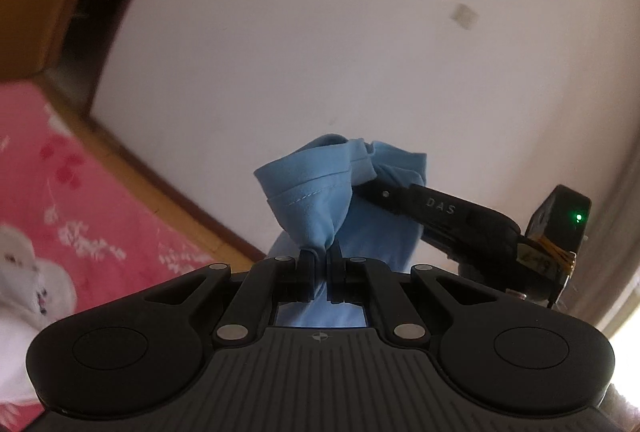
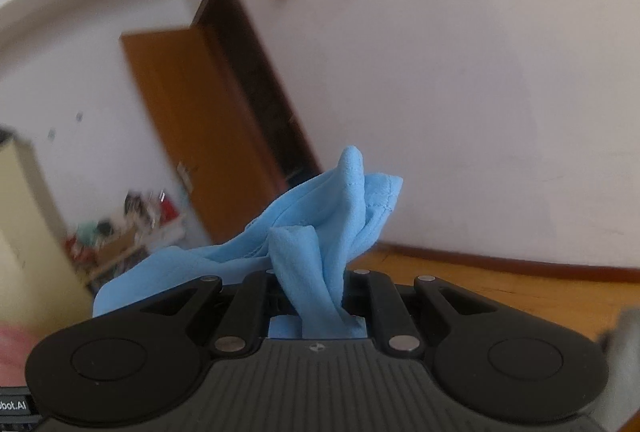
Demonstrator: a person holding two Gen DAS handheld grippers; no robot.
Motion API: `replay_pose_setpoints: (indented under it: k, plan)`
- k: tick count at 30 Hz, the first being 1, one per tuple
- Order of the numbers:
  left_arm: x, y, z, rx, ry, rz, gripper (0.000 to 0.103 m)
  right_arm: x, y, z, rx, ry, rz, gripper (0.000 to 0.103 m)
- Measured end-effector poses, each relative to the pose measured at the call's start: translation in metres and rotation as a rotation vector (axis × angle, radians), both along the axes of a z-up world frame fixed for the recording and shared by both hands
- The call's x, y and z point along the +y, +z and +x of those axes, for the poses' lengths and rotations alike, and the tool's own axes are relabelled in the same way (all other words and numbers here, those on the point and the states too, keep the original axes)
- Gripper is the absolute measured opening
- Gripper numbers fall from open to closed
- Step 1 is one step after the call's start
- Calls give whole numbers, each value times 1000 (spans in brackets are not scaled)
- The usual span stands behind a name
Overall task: Fold clothes
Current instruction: 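Lift the folded blue shirt with both grippers and carry it toward the clothes stack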
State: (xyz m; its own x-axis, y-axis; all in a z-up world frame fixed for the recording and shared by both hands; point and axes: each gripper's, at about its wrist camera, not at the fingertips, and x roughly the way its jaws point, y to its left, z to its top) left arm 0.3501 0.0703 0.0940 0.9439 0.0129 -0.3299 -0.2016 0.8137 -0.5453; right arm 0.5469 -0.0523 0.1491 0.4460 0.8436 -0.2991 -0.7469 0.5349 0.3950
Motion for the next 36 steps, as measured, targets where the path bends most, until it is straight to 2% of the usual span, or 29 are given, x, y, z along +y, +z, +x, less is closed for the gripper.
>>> replay_pose_setpoints:
  k: [3,7,13,19,24,30,36]
  plan:
    - [4,-31,19,12,42,-41,3,18,-21,29,-15,62,-69,12]
    - [2,-57,36,17,70,-103,3,26,-44,53,-12,105,-138,12]
    - [10,-62,49,12,58,-167,3,20,-60,53,4,149,-230,12]
    - [23,-90,60,36,65,-135,3,54,-80,75,-15,208,-352,12]
    - [52,-128,66,103,109,-121,3,89,-114,83,-43,261,-468,12]
    - [86,-162,65,157,184,-92,3,151,-161,84,-69,312,-579,12]
    - [114,-190,69,227,277,-25,3,183,-215,82,-102,219,-670,14]
